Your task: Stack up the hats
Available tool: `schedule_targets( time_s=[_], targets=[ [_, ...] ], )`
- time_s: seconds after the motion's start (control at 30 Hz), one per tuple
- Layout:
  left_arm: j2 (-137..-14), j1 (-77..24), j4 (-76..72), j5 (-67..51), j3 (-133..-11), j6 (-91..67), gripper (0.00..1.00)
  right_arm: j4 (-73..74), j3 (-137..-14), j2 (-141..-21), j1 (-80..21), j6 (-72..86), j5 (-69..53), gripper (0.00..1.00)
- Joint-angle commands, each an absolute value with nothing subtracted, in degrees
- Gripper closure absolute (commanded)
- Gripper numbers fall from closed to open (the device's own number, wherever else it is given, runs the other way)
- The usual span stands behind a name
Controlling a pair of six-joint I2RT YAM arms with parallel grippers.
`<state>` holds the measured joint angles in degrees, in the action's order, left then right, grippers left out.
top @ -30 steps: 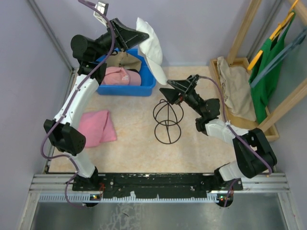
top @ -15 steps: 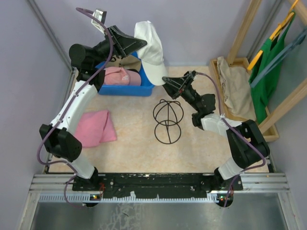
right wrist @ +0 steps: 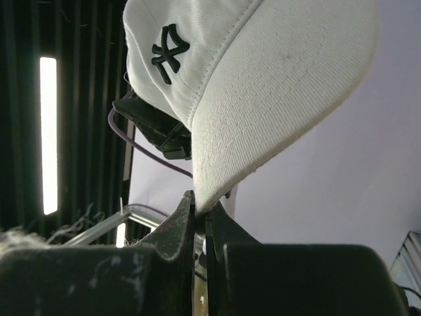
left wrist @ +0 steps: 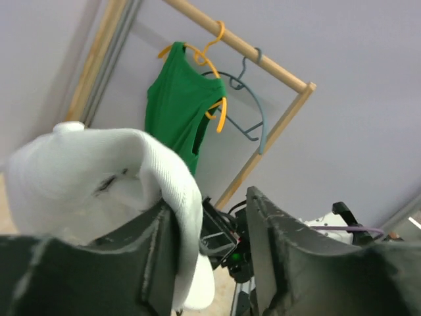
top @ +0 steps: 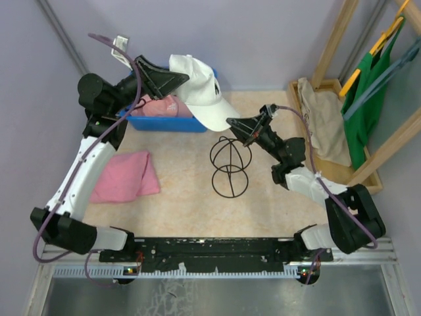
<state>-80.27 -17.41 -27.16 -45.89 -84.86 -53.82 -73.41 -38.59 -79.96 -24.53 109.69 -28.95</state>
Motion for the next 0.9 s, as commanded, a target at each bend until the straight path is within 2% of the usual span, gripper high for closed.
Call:
schedule_targets(
  time_s=[0.0, 0.07, 0.3, 0.43, 0.67, 0.87],
  targets=[
    [-71.08, -16.97, -7.85, -31.05, -82.59, -35.65, 0.41, -66.12, -35.49, -71.11, -23.20, 103.81, -33.69, 1.00],
    [-68.82, -16.81, -1.06, -24.43, -82.14, -31.52, 0.31, -62.24, -34.00, -67.38, -21.68, 102.07, -34.53, 1.00],
    [-65.80, -15.31, 11.15, -16.33, -79.94, -25.99, 0.23, -40.39, -32.97, -57.43, -16.74, 89.35, -38.46, 1.00],
    [-62.86, -14.14, 11.69, -14.65, -75.25, -25.52, 0.20, -31.92, -34.92, -56.57, -16.68, 82.45, -38.97, 1.00],
    [-61.35, -12.10, 11.69, -15.69, -69.80, -25.42, 0.18, -30.74, -34.14, -56.79, -16.60, 80.41, -38.69, 1.00],
    [-62.98, -11.69, 9.18, -18.68, -66.53, -26.85, 0.19, -28.35, -30.22, -50.22, -15.26, 80.45, -38.67, 1.00]
  ],
)
